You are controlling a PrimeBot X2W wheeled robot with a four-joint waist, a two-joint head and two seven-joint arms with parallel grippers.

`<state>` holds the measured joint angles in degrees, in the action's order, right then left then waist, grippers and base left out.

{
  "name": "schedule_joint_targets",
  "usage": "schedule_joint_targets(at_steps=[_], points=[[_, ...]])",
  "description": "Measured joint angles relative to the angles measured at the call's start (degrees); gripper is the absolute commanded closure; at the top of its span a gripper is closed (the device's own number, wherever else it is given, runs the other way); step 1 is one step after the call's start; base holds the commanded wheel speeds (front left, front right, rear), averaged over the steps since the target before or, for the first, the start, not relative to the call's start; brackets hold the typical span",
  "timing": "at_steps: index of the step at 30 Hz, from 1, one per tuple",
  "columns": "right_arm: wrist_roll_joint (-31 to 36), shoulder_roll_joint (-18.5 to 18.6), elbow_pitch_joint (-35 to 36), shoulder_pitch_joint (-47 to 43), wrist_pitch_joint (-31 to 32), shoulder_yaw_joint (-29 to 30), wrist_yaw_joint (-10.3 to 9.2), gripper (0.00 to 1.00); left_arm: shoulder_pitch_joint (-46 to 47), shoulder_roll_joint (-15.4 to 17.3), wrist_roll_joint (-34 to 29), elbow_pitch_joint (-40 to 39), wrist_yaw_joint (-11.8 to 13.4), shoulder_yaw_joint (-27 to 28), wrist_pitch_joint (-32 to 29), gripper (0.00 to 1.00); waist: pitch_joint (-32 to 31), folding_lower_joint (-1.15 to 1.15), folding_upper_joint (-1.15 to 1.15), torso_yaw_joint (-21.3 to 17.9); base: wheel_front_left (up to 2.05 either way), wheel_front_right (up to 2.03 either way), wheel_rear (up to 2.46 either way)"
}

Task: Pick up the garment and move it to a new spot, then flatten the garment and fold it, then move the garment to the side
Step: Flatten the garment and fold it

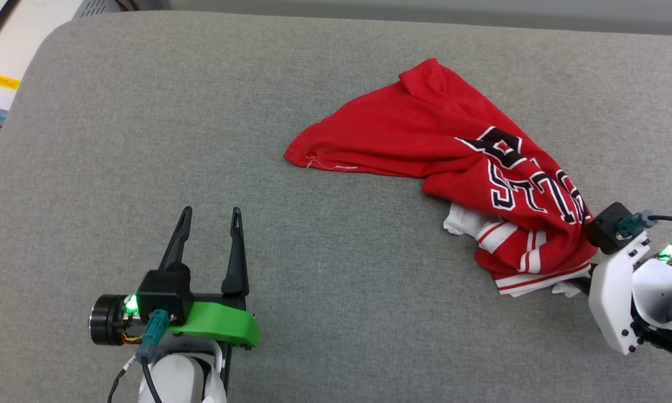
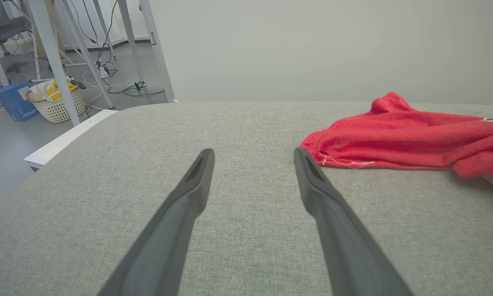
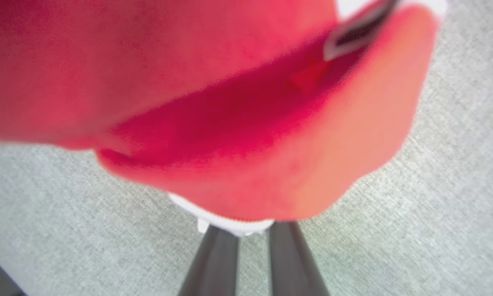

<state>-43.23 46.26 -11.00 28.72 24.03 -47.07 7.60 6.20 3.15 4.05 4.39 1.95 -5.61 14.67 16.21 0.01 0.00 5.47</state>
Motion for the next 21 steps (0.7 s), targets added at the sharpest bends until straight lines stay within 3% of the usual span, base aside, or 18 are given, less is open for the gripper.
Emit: schedule_joint_targets(at_steps=[7, 12, 21], points=[[-4.02, 4.95, -2.59, -4.15, -1.18, 8.88, -0.01, 1.0, -0.37, -0.01, -0.01, 0.31, -0.01, 0.15, 0.0, 0.0, -2.45, 0.0, 0.0, -1.1, 0.0, 0.0, 0.0], [-7.98, 6.09, -8.92, -7.37, -1.19, 15.5, -0.01, 1.0, -0.95, -0.01, -0.04, 0.31, -0.03, 0.29, 0.0, 0.0, -3.13, 0.0, 0.0, -0.96, 0.0, 0.0, 0.0], [-10.31, 4.33, -23.62, -10.17, -2.58, 21.46, 0.0, 1.0, -1.16, -0.01, -0.09, 0.43, -0.18, 0.16, 0.0, 0.0, -2.66, 0.0, 0.0, 0.57, 0.0, 0.0, 0.0]])
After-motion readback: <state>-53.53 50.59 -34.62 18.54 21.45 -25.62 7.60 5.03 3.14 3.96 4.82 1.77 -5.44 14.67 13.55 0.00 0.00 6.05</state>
